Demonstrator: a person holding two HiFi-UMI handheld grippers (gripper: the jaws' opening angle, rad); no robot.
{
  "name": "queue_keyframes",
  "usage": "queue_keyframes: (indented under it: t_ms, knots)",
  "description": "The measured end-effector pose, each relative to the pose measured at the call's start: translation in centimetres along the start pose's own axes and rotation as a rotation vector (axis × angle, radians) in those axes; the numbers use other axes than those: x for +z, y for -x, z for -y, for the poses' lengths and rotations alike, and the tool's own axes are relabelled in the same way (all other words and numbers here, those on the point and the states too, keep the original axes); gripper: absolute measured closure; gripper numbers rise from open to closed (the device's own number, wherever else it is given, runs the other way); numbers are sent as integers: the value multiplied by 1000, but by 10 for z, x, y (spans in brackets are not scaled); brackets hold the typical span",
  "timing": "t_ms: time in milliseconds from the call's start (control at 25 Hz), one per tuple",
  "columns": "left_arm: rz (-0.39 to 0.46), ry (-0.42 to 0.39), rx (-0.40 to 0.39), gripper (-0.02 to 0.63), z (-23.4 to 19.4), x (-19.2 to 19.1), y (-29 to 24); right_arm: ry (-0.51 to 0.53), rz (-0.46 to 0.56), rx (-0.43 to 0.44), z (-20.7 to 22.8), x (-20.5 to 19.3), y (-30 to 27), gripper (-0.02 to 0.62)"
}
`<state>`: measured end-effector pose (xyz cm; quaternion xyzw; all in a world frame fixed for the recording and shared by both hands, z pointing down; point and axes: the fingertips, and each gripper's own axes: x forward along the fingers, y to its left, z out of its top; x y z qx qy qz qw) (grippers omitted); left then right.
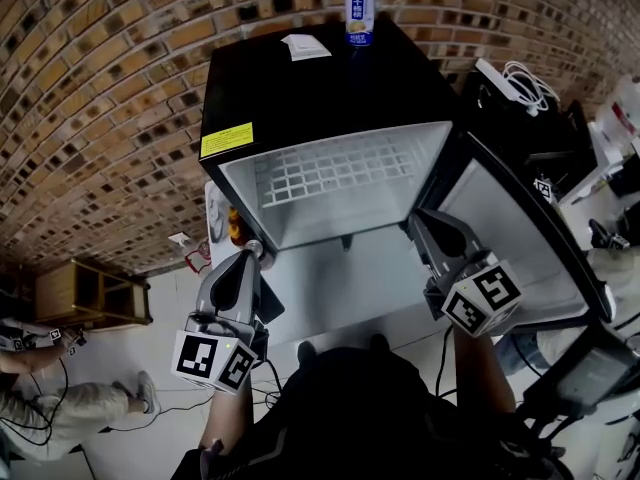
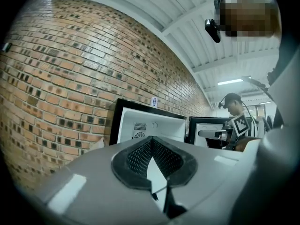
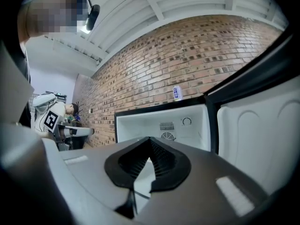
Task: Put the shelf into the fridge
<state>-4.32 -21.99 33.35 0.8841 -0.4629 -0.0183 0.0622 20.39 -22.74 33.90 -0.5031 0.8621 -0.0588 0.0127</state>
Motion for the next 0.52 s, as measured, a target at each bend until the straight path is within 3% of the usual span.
queue_keyframes:
  t_ms: [120, 520]
  knots:
    - [3, -45, 6, 604, 2, 3, 4, 0, -2, 4, -3, -1, -2, 589]
    - [19, -23, 22, 604, -3, 3, 12, 16, -11, 9, -11, -3, -2, 589]
